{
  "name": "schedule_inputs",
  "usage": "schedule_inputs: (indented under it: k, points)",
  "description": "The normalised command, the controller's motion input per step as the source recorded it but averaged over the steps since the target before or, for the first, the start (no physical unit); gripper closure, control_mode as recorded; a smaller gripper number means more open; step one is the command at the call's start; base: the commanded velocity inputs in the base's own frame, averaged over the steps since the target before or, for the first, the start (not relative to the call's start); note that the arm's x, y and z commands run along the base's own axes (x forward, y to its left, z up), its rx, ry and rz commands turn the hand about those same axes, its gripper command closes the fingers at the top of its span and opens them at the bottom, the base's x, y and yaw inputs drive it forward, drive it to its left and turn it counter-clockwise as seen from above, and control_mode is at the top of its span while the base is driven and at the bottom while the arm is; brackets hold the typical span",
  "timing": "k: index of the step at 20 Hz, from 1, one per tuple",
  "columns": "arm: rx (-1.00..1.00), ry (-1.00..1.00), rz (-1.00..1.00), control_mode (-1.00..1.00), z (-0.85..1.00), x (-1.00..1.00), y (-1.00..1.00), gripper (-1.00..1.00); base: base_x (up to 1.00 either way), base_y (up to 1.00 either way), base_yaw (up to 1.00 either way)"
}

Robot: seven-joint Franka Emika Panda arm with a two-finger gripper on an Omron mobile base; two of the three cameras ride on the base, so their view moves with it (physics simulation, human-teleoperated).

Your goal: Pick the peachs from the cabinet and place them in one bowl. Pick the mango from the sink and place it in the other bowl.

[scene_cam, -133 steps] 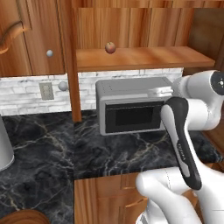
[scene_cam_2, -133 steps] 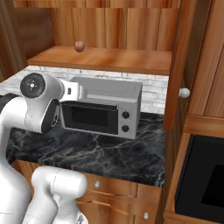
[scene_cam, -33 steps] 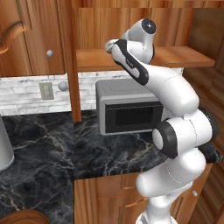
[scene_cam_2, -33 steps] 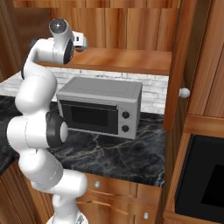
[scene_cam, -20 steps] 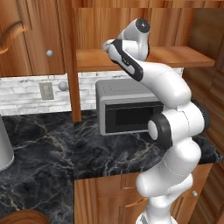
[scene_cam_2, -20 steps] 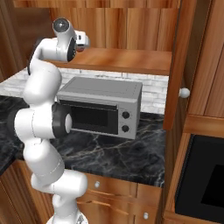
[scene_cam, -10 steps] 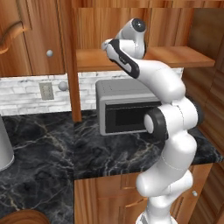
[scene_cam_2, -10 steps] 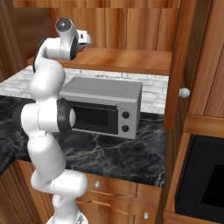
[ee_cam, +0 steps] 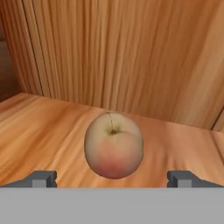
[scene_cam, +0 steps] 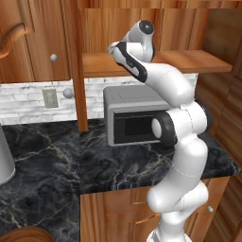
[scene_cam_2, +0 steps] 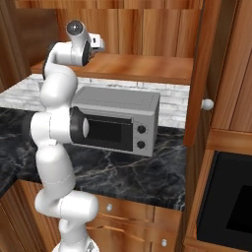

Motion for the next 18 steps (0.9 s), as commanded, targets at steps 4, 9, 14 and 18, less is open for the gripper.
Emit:
schedule_inputs:
  k: [4, 9, 14, 18]
  points:
    - [0.0, 0.0, 0.0, -1.0, -0.04, 0.29, 0.04, -1.0, 0.0, 0.0, 0.0]
    - [0.0, 0.0, 0.0, -1.0, -0.05, 0.26, 0.05, -1.0, 0.0, 0.0, 0.0]
    - [0.0, 0.01, 0.0, -1.0, -0.04, 0.23, 0.05, -1.0, 0.0, 0.0, 0.0]
    - [0.0, 0.01, 0.0, -1.0, -0.05, 0.21, 0.05, -1.0, 0.0, 0.0, 0.0]
